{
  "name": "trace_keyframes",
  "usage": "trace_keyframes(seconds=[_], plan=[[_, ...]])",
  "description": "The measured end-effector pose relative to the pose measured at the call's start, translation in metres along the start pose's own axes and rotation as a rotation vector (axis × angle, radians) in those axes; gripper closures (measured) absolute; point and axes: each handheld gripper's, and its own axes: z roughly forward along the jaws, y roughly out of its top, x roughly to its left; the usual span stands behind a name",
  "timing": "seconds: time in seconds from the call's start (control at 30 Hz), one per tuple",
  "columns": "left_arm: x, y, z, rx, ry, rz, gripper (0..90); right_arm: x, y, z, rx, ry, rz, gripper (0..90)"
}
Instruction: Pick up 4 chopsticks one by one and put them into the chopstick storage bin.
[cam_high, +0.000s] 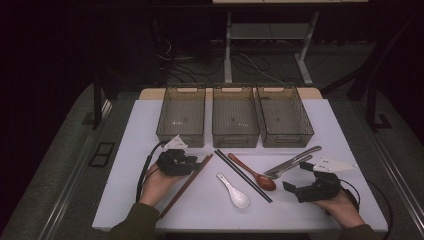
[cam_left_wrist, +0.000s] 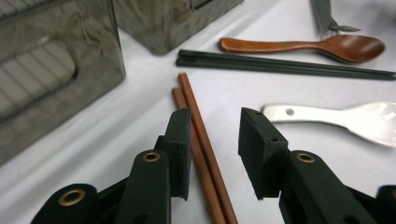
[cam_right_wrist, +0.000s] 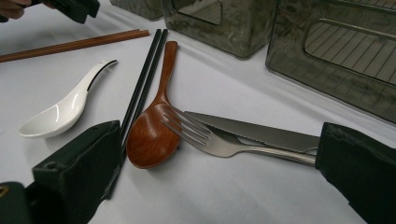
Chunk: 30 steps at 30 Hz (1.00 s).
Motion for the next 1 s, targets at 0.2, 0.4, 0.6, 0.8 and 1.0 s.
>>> trace_keyframes(seconds=[0.2,0.4,0.6,0.8,1.0], plan=[[-0.008,-0.011,-0.008,0.011,0.008,0.021,62.0,0.001,0.000,0.000,0.005,0.004,0.002,1.1],[-0.015,-0.025,-0.019,0.010,0.026,0.037,57.8,0.004,-0.002,-0.005,-0.017,0.025,-0.004,1.1],[-0.019,-0.039,-0.031,-0.014,0.028,0.012,57.8,0.012,-0.005,-0.002,0.005,0.056,-0.034,1.1],[-0.023,-0.049,-0.034,-0.008,0.028,-0.013,62.5,0.014,-0.003,-0.003,-0.009,0.049,-0.033,1.1],[-0.023,-0.050,-0.028,0.049,0.053,-0.007,72.8,0.013,-0.002,-0.002,-0.007,0.046,-0.029,1.1]])
